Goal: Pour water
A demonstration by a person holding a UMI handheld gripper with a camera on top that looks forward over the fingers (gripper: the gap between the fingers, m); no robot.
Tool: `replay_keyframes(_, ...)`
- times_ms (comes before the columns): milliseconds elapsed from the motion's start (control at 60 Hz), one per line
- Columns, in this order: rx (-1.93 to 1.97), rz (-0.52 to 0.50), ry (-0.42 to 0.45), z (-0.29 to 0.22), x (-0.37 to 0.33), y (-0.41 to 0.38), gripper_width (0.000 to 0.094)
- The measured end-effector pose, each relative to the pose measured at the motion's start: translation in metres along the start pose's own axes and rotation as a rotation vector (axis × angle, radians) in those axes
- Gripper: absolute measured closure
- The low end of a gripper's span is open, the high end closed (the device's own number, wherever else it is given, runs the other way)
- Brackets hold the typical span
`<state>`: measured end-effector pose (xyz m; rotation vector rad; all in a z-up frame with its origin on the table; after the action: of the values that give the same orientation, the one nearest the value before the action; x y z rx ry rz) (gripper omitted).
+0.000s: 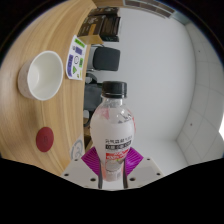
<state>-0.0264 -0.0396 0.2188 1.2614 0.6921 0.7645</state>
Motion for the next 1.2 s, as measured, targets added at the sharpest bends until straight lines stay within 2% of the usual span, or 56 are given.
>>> replay_keyframes(167,-0.349,0.164,0.079,-0.037,0.0,-0.019,0.0663)
replay_keyframes(250,-0.448,0.212,0.117,-0.047,0.0,-0.029,0.0664)
replay_keyframes(333,-0.462,0.208,0.137,-0.054,-0.002,-0.034,0.0663)
replay_keyframes(433,-0.386,0.154,0.14,-0.05,0.0,-0.034,0.0664)
replay_keyframes(533,-0.214,0.056,0.162,-0.043,-0.001,-0.021,0.0663)
replay_keyframes(617,0.043,-0.075,0.18,-0.035,-0.002,0.0,0.0663)
replay_keyframes(717,0.385,-0.208,0.251,-0.028,-0.007,0.039,0.0662)
replay_keyframes(883,0.897,-0.515,0.359,-0.01,-0.006,0.071,0.0662)
replay_keyframes(950,1.049,-0.638,0.376,-0.003,0.001,0.062,0.0663)
replay_keyframes(1067,1.219,-0.811,0.358,-0.003,0.016,0.021,0.0664)
replay_keyframes(1200,1.244,-0.888,0.317,-0.005,0.031,-0.042,0.0663)
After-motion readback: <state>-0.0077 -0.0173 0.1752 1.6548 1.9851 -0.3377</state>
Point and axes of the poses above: the point between the fingertips, and its own axes, seen from behind it with the camera up: y to the right, z down, x forward, the way the camera looks, the point moved 4 cm from there along -x, backward, against the way the camera looks, and after that the axes turned 14 degrees about -y, right-handed, at the moved point
